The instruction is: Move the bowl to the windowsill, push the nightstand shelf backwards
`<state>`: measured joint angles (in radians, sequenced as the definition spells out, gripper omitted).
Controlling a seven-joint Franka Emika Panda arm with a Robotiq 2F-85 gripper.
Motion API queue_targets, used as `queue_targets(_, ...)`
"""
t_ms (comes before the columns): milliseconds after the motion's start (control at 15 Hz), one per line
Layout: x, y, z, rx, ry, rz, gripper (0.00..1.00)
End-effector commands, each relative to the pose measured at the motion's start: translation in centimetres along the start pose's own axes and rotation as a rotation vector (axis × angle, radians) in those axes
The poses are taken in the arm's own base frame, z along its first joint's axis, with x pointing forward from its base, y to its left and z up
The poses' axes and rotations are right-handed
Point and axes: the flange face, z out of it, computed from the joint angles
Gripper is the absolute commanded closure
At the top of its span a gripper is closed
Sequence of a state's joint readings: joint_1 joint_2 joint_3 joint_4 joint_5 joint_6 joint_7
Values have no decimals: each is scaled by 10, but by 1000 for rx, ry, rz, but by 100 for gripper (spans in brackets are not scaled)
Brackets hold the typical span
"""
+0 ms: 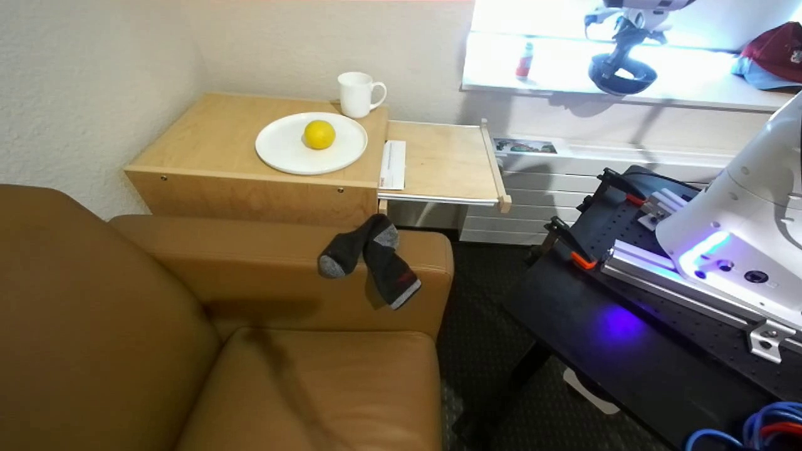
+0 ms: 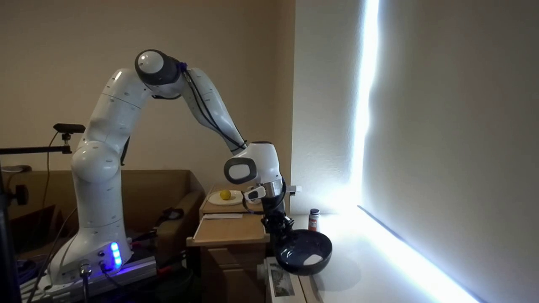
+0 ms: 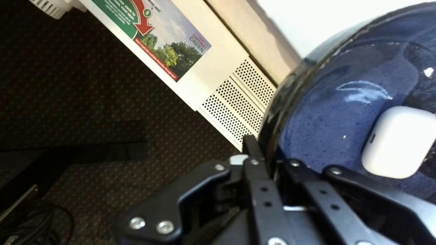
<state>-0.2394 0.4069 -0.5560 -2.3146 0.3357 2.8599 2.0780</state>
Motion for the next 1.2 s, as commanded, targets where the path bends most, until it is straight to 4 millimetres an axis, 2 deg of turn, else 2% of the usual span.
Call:
queue_targets(0, -4, -2, 3, 1, 5, -3, 92)
queue_targets(67, -6, -3, 6, 4, 10, -6, 92)
queue_targets(133, -6, -3, 8, 5, 13, -7, 98)
queue_targets(200, -10, -4, 13, 9, 20, 8, 98)
queue_targets(667, -64, -21, 28, 7, -37, 9, 98)
queue_targets(933, -96, -29, 44, 29, -1, 2, 98)
queue_targets(1000, -101, -29, 46, 6, 14, 0, 98)
queue_targets(1067, -85, -19, 44, 6, 5, 4, 98)
queue_targets(1133, -89, -20, 44, 4, 6, 2, 92)
